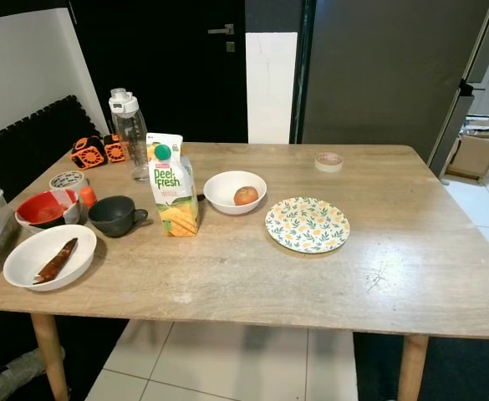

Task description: Restocking fridge

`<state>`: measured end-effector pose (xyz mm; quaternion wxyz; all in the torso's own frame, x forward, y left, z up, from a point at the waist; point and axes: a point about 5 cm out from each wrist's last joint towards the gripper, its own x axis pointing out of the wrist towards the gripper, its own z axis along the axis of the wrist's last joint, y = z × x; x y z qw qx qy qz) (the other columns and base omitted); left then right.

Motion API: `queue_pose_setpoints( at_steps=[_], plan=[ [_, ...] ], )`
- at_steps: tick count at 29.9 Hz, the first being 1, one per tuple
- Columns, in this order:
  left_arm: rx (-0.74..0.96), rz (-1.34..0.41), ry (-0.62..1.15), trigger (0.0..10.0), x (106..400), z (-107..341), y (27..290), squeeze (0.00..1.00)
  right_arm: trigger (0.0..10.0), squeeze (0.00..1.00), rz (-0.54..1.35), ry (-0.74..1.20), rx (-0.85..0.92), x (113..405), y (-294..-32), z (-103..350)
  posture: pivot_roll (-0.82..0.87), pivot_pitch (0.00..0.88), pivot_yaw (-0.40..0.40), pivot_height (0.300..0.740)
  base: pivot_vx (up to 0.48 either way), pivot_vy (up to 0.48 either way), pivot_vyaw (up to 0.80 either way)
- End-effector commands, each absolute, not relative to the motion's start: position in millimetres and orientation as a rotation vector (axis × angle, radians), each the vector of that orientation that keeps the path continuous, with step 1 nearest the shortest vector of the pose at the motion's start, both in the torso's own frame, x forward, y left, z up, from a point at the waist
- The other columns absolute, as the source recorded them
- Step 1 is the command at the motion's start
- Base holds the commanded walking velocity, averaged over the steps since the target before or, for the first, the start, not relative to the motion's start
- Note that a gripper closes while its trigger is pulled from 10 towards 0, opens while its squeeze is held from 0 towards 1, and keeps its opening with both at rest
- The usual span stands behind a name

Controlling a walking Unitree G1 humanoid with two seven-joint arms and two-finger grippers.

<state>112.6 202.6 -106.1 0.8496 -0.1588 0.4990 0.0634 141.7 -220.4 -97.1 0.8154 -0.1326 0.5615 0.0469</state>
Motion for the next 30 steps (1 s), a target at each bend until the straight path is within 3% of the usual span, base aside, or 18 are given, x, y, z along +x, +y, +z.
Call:
queue_pose_setpoints(
  at_steps=[1, 30],
  plan=[
    [-0.333, 0.140, 1.076, 10.0, 108.3, -108.1, 200.1, 0.00, 10.0, 0.00, 0.104, 1.205, -0.287, 139.3, -219.9, -98.1, -0.06, 0.000, 0.007, 0.740, 0.000, 0.000, 0.00],
    [-0.310, 0.117, 1.098, 10.0, 106.1, -109.3, 197.5, 0.00, 10.0, 0.00, 0.114, 1.206, -0.300, 140.1, -221.0, -97.6, -0.06, 0.000, 0.004, 0.740, 0.000, 0.000, 0.00]
  ],
)
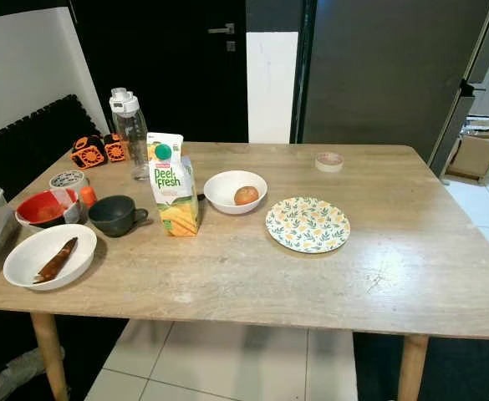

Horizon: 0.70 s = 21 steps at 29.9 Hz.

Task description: Restocking fridge

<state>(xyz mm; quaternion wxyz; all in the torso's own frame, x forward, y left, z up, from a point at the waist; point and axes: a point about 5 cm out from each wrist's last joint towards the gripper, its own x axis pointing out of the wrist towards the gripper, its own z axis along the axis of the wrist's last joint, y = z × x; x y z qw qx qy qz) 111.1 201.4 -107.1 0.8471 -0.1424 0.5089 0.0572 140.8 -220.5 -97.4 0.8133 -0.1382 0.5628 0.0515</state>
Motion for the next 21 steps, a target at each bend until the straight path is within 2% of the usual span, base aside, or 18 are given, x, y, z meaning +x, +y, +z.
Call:
queue_pose_setpoints(
  at_steps=[1, 21],
  plan=[
    [-0.308, 0.115, 1.099, 10.0, 105.8, -109.3, 197.6, 0.00, 10.0, 0.00, 0.115, 1.206, -0.302, 140.2, -221.2, -97.5, -0.07, 0.000, 0.004, 0.740, 0.000, 0.000, 0.00],
    [-0.300, 0.103, 1.102, 10.0, 106.0, -109.1, 198.6, 0.00, 10.0, 0.00, 0.130, 1.206, -0.322, 140.4, -222.3, -97.2, -0.06, 0.000, 0.005, 0.740, 0.000, 0.000, 0.00]
  ],
)
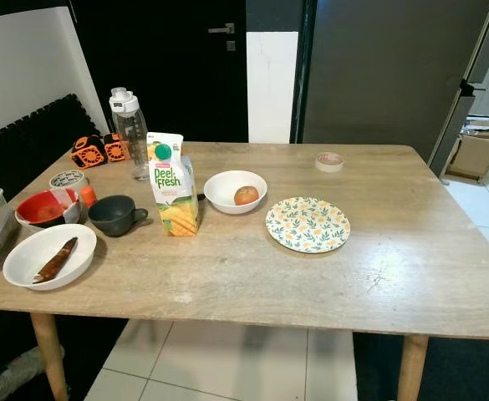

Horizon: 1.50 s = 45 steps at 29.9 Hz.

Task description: Restocking fridge

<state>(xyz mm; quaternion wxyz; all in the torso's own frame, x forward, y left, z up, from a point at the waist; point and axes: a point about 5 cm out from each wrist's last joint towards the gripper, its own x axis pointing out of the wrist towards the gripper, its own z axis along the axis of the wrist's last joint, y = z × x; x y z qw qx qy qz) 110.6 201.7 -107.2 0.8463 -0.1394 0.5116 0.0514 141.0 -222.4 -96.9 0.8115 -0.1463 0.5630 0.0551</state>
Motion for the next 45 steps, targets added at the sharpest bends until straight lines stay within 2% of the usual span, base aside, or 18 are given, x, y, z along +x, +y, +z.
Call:
queue_pose_setpoints(
  at_steps=[1, 41, 45],
  plan=[
    [-0.302, 0.104, 1.102, 10.0, 105.8, -109.1, 198.6, 0.00, 10.0, 0.00, 0.128, 1.205, -0.318, 140.5, -221.8, -97.2, -0.07, 0.000, 0.007, 0.740, 0.000, 0.000, 0.00],
    [-0.309, 0.068, 1.107, 10.0, 104.4, -110.0, 192.9, 0.00, 10.0, 0.00, 0.130, 1.208, -0.305, 139.0, -219.1, -98.3, -0.07, 0.000, 0.008, 0.740, 0.000, 0.000, 0.00],
    [-0.310, 0.065, 1.106, 10.0, 104.5, -109.9, 192.9, 0.00, 10.0, 0.00, 0.131, 1.209, -0.306, 138.9, -218.9, -98.4, -0.07, 0.000, 0.008, 0.740, 0.253, 0.000, 0.00]
  ],
)
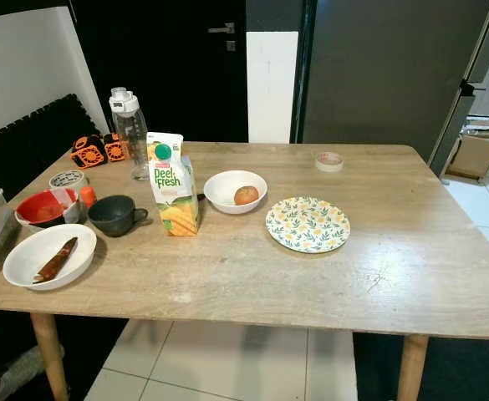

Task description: Restocking fridge

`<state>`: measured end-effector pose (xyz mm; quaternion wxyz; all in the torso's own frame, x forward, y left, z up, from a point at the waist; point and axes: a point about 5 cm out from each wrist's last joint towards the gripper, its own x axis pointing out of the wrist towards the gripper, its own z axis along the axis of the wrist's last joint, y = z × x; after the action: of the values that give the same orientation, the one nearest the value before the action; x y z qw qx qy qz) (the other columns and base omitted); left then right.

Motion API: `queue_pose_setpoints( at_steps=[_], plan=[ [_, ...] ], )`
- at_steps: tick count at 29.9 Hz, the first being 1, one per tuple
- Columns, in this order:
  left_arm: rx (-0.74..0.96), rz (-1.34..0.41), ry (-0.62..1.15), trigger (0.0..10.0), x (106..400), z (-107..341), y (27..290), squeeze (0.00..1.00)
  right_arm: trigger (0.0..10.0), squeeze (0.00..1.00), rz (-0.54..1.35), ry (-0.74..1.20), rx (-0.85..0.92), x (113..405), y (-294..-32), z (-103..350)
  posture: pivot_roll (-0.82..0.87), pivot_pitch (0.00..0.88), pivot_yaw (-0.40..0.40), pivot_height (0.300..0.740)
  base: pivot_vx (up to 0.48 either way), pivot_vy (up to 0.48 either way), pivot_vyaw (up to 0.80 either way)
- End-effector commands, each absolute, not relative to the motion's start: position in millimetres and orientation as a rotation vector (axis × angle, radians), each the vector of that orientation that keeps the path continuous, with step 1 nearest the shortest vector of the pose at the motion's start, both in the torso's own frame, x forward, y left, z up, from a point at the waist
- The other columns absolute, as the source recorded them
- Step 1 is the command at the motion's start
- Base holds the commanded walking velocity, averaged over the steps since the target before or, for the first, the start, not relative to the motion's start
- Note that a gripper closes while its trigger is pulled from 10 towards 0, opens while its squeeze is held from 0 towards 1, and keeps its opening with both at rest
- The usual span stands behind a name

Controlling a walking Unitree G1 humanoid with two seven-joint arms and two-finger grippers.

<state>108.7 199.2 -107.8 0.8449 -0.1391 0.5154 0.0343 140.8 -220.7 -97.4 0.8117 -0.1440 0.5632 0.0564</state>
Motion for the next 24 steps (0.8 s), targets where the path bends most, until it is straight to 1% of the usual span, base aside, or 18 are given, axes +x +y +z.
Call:
queue_pose_setpoints(
  at_steps=[1, 21, 24],
  plan=[
    [-0.309, 0.063, 1.106, 10.0, 104.6, -109.9, 192.9, 0.00, 10.0, 0.00, 0.131, 1.209, -0.306, 138.8, -219.0, -98.4, -0.07, 0.000, 0.008, 0.740, 0.259, 0.000, 0.00],
    [-0.297, 0.051, 1.104, 10.0, 106.0, -109.1, 195.4, 0.00, 10.0, 0.00, 0.131, 1.206, -0.316, 139.8, -220.9, -97.6, -0.07, 0.000, 0.012, 0.740, 0.276, 0.000, 0.00],
    [-0.294, 0.060, 1.104, 10.0, 105.7, -109.1, 196.2, 0.00, 10.0, 0.00, 0.131, 1.208, -0.317, 138.8, -221.2, -97.9, -0.07, 0.000, 0.013, 0.740, 0.000, 0.000, 0.00]
  ],
)
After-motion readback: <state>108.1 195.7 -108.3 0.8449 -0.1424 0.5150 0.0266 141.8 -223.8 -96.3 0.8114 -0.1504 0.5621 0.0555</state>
